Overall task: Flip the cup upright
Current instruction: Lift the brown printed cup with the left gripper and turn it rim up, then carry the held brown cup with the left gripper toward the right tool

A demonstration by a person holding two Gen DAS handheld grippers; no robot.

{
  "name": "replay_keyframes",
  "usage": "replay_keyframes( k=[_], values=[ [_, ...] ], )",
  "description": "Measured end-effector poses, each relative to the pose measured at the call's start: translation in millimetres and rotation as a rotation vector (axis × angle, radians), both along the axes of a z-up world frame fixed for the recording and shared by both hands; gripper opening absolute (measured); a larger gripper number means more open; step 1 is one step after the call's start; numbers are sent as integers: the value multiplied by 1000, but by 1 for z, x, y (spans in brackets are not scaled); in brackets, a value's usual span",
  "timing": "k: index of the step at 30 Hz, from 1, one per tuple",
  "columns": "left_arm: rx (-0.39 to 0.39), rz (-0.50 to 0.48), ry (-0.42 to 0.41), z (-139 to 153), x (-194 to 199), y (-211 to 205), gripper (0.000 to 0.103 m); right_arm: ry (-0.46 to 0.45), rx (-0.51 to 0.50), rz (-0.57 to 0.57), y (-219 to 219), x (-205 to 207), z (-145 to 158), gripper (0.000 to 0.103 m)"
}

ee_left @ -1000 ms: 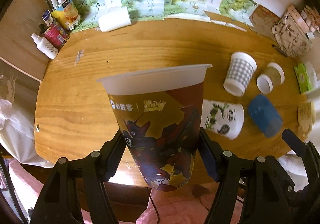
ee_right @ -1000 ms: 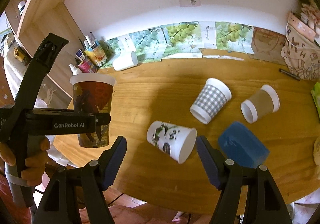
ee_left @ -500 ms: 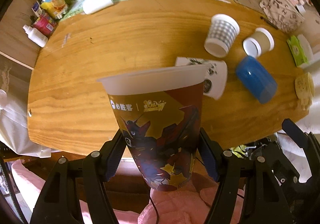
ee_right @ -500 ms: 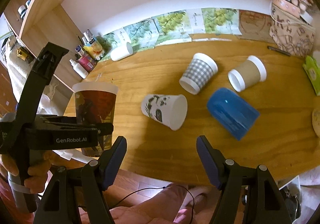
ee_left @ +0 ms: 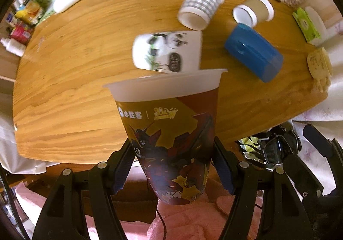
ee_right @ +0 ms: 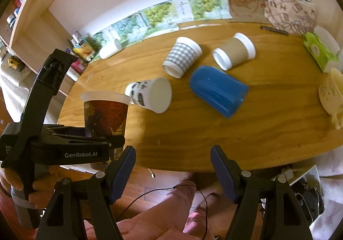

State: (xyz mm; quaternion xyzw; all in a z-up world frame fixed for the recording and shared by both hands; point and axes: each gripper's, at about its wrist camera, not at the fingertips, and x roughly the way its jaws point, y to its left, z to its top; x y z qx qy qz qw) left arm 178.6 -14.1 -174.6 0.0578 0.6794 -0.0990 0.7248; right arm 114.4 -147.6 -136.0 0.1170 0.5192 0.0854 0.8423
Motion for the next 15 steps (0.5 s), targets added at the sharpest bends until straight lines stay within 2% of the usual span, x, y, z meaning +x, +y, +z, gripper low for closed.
replay_keyframes(
  k=[8,15],
  values=[
    [-20,-35,46,-17,5,-26,73,43,-10,-44,-18,1,-10,73],
    [-31,-28,93,-33,11,-28,73,73,-26,-57,-24,4,-18,73]
  ],
)
